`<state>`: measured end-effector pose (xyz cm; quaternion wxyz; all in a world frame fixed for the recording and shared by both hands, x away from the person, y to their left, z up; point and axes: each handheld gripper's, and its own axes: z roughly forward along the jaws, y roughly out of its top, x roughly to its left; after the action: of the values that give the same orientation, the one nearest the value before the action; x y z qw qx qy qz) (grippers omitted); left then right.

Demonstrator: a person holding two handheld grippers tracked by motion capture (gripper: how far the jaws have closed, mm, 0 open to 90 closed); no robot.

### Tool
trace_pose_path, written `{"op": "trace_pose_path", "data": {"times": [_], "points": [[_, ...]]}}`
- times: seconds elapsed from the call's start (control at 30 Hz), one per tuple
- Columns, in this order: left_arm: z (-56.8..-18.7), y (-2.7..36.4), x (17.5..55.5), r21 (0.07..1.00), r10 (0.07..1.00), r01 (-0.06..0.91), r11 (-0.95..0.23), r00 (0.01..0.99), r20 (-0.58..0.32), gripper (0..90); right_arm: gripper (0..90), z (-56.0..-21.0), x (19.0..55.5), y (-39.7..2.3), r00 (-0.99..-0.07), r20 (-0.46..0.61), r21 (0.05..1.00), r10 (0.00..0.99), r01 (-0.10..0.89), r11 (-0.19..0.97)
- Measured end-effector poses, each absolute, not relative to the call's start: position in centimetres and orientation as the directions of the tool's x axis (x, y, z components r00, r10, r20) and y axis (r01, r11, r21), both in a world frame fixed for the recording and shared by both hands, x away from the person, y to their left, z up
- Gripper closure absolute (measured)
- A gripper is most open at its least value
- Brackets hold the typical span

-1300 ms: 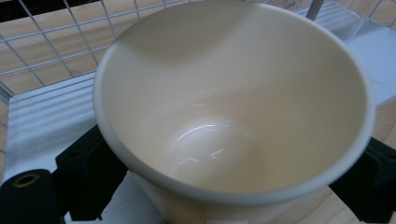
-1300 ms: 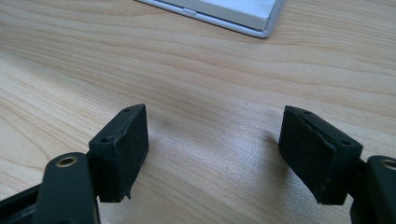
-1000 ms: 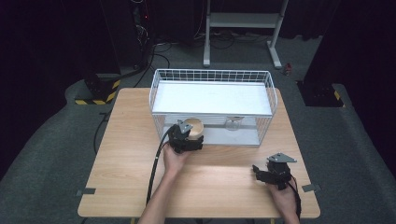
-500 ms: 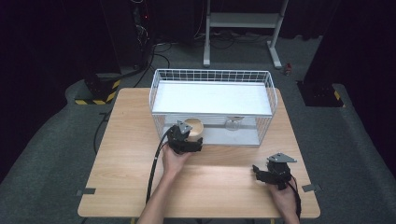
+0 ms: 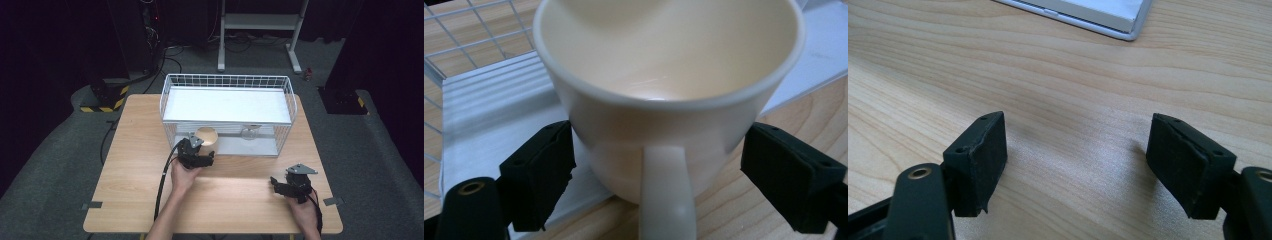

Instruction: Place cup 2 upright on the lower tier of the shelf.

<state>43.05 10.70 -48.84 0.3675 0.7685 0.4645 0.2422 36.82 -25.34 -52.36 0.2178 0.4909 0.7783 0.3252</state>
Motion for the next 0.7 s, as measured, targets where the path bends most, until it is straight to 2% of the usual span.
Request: {"op": "trace_pose_path", "data": {"times": [0.43, 0.7], "points": [[-49.35, 10.55, 43.11, 0.775, 0.901, 0.559, -0.294, 0.434, 0.029, 17.2, 24.2, -52.36, 36.82, -25.33, -0.423, -0.02, 0.72, 0.906, 0.622, 0.306], [-49.4, 10.58, 43.4, 0.776, 0.909, 0.563, -0.284, 0.416, 0.031, 25.6, 24.2, -52.37, 36.84, -25.35, -0.424, -0.022, 0.721, 0.905, 0.62, 0.308]]}}
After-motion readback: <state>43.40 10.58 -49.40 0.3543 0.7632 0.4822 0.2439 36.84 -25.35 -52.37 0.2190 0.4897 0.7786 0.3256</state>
